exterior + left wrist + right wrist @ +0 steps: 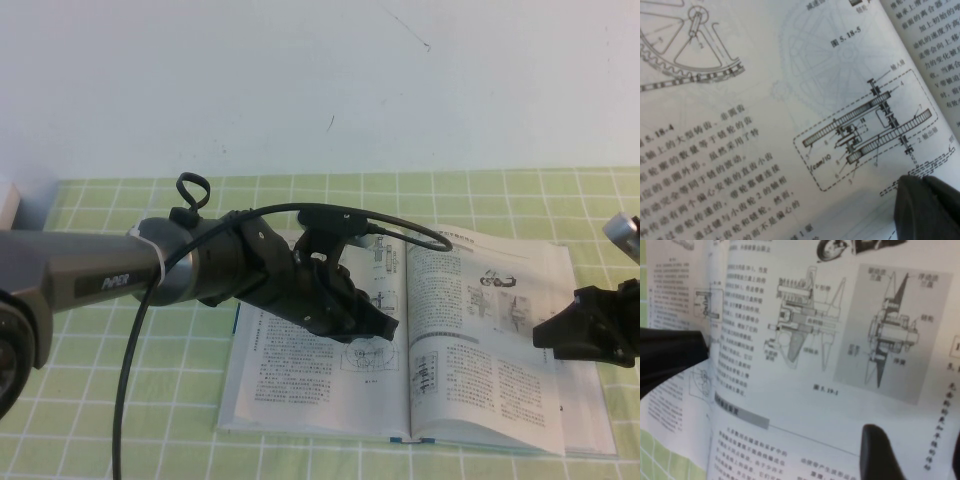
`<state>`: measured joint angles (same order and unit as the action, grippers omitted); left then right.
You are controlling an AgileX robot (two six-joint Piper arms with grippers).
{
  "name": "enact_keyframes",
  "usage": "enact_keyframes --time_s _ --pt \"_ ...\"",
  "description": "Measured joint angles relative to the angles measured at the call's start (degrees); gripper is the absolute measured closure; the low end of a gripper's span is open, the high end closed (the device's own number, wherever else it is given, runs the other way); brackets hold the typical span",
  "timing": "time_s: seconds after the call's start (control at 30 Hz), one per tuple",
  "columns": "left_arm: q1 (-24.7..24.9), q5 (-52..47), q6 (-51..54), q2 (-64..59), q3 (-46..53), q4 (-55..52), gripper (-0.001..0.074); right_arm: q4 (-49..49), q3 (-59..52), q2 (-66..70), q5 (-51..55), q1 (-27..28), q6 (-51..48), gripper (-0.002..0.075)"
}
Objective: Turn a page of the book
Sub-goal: Open the closed book
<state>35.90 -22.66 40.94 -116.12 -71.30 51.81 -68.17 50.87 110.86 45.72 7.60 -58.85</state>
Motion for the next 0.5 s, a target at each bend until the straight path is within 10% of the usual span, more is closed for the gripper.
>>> enact_keyframes --time_s 0.5 --pt "0.0 0.1 2.5 1.6 0.2 0.7 0.0738 -3.5 0.0 0.0 0.4 0.0 -1.6 0.0408"
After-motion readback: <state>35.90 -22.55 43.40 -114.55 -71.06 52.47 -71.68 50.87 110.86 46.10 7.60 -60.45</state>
